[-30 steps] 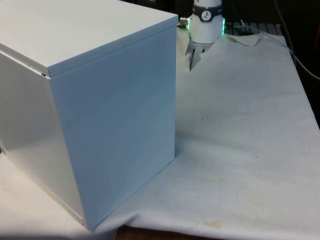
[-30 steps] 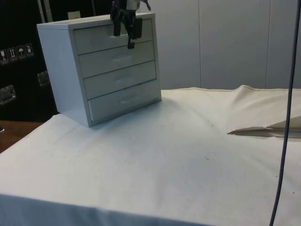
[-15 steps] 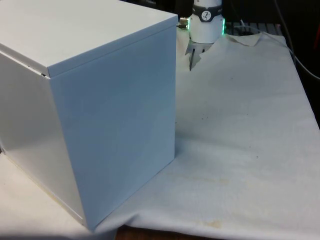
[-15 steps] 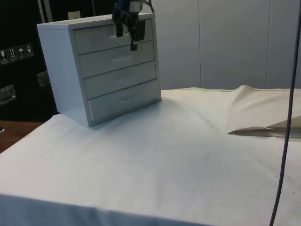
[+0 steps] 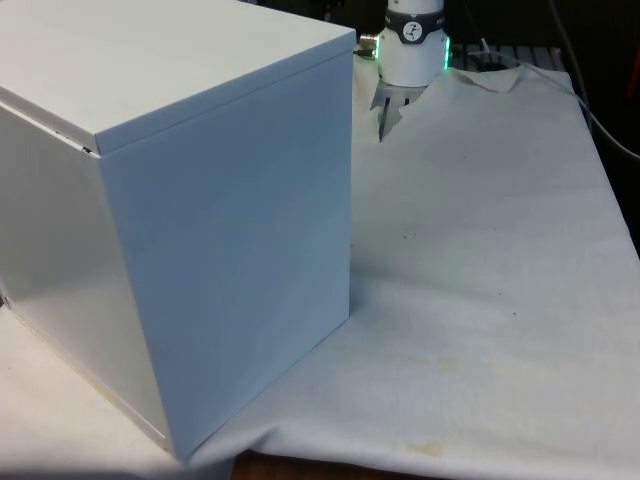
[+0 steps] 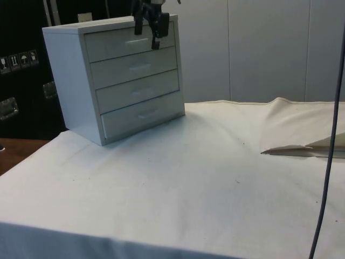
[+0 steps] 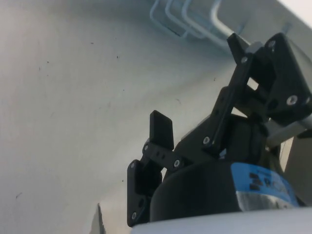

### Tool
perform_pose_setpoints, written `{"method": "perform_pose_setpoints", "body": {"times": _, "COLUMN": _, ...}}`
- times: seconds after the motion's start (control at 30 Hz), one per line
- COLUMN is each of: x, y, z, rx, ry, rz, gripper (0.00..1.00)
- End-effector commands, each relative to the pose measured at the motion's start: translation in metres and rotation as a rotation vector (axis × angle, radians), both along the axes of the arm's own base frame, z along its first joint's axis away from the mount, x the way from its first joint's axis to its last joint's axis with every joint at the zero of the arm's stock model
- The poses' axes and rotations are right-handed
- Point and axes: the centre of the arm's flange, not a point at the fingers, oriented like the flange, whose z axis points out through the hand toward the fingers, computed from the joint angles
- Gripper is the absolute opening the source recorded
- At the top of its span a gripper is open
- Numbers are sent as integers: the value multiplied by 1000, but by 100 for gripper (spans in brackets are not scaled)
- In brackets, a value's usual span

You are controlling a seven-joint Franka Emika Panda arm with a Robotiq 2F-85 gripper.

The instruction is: Open the drawer, then close it.

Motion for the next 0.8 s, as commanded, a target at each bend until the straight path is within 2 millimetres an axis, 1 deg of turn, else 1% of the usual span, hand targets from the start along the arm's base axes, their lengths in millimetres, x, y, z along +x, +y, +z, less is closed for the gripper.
{"method": "perform_pose_setpoints", "body": {"times": 0.0, "x": -2, "y": 0, "z": 2, "rx": -12, "ry": -1, "rz": 3, "gripper": 100}}
{"method": "perform_pose_setpoints", "body": {"times": 0.27, "x": -1, "y": 2, "z": -4, "rx": -9, "ry": 5, "rz": 11, "gripper": 100}}
{"method": "perform_pose_setpoints", "body": {"times": 0.33, "x": 2, "y": -2, "z": -7, "rx": -22, "ry": -10, "rz": 18, "gripper": 100}}
{"method": "perform_pose_setpoints", "body": {"times": 0.47, "x": 2, "y": -8, "z": -5, "rx": -29, "ry": -17, "rz": 19, "gripper": 100}}
{"method": "perform_pose_setpoints", "body": {"times": 0.77, "x": 3, "y": -11, "z": -7, "rx": -34, "ry": -20, "rz": 27, "gripper": 100}}
